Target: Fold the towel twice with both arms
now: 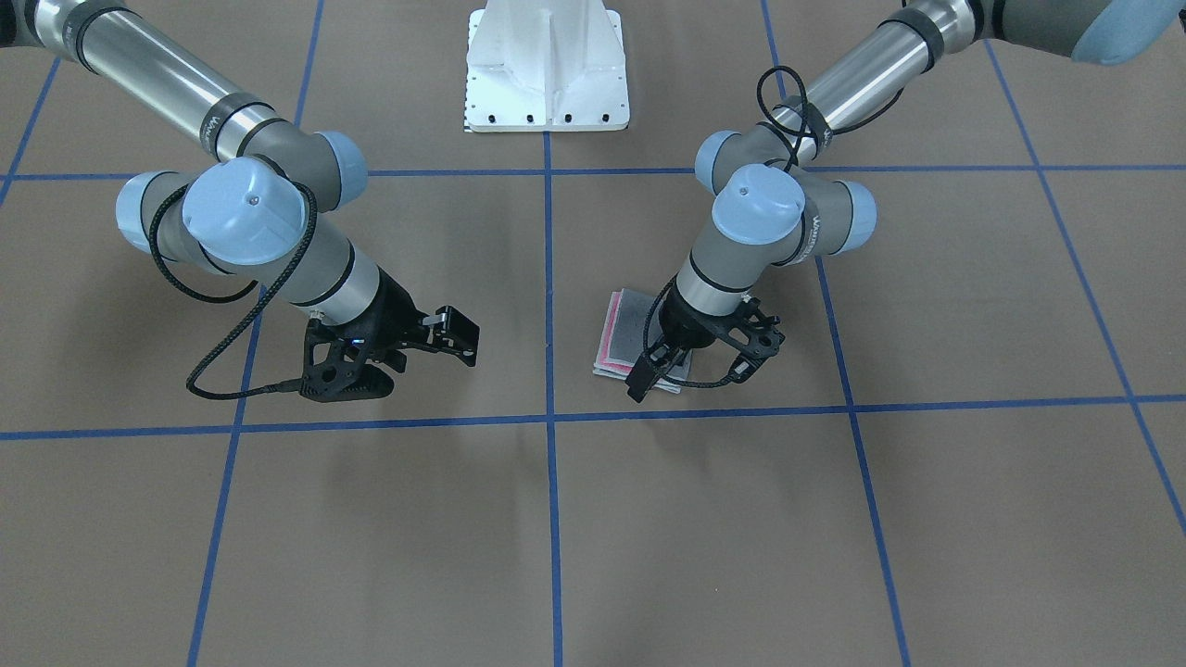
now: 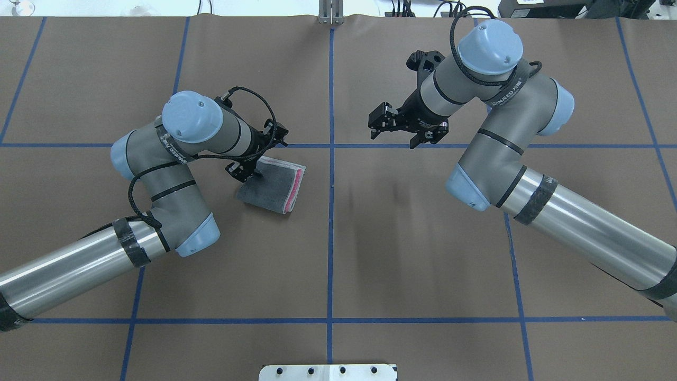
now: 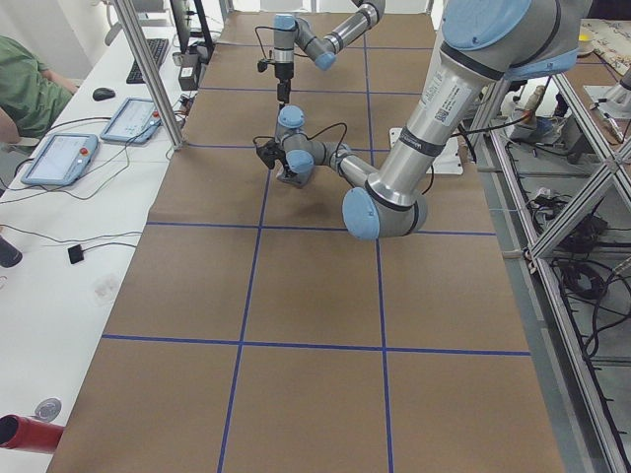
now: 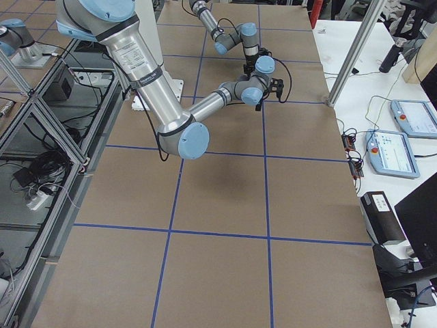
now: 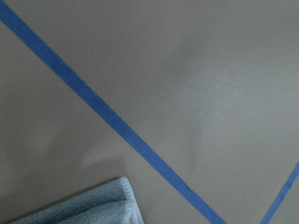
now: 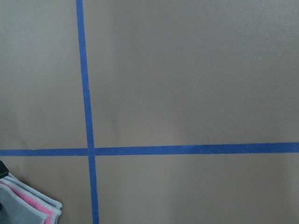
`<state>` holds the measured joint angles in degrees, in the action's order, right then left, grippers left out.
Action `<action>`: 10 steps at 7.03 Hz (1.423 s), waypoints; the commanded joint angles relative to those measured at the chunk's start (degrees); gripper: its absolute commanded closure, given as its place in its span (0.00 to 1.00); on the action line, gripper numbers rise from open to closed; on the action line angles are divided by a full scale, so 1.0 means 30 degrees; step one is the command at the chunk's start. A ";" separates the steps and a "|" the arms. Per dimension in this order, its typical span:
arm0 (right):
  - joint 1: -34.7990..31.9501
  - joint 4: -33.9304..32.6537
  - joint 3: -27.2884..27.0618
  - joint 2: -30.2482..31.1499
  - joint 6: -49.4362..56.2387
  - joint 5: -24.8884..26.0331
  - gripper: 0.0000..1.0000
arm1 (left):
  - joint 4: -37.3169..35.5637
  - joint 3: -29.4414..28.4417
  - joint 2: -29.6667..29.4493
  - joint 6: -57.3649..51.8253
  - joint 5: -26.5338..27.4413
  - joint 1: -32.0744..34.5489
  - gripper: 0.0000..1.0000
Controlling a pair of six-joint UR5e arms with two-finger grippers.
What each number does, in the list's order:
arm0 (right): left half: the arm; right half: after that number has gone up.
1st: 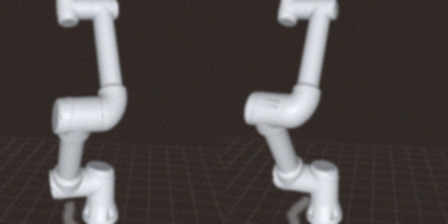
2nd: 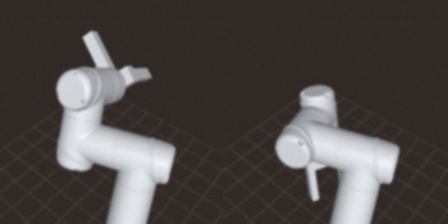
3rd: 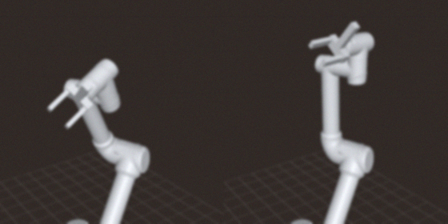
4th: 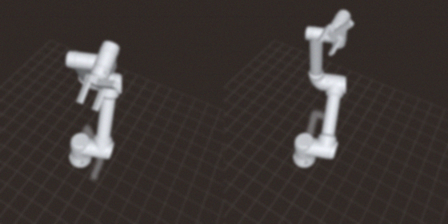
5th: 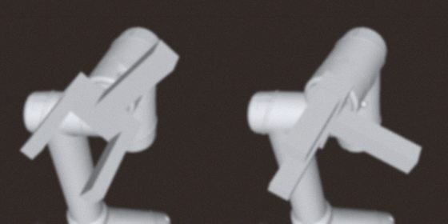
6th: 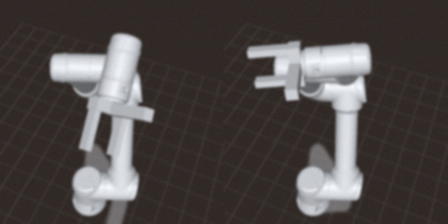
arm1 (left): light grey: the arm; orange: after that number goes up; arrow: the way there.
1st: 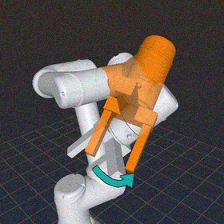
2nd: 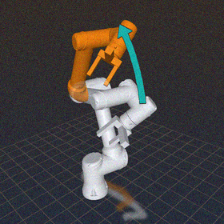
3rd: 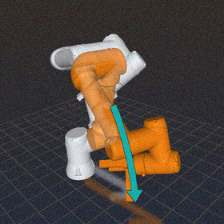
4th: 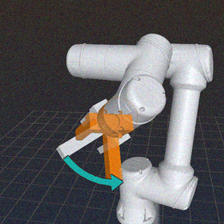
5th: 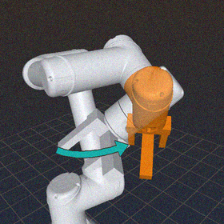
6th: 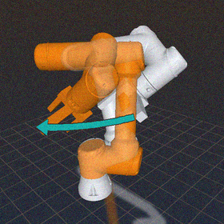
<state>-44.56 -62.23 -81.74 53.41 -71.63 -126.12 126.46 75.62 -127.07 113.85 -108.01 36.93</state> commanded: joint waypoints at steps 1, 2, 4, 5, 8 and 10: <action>0.0000 0.0000 0.0001 0.0008 0.0028 0.0000 0.00 | 0.0093 0.0075 0.0197 -0.0068 -0.0001 0.0054 0.00; 0.0000 0.0000 0.0001 0.0008 0.0029 0.0000 0.00 | 0.0093 0.0192 0.0081 -0.0039 -0.0494 0.0200 0.00; -0.0029 0.0000 0.0001 0.0008 0.0029 0.0000 0.00 | -0.0169 0.1212 0.0021 0.0195 -0.2397 0.1047 0.00; -0.0058 0.0000 0.0001 0.0037 0.0087 0.0000 0.00 | -0.0490 0.1596 0.0021 0.0225 -0.3042 0.1544 0.00; -0.2187 -0.1830 0.0030 0.0592 0.3495 -0.0175 0.00 | -0.1771 0.2126 0.0226 -0.2331 -0.3780 0.4408 0.00; -0.4208 -0.6858 0.0001 0.0653 0.9782 -0.0030 0.00 | -0.7116 0.3208 0.0226 -0.9962 -0.3488 0.5876 0.00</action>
<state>-53.52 -74.16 -81.70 55.20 -52.99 -126.48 113.74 83.74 -126.44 96.32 -118.73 51.58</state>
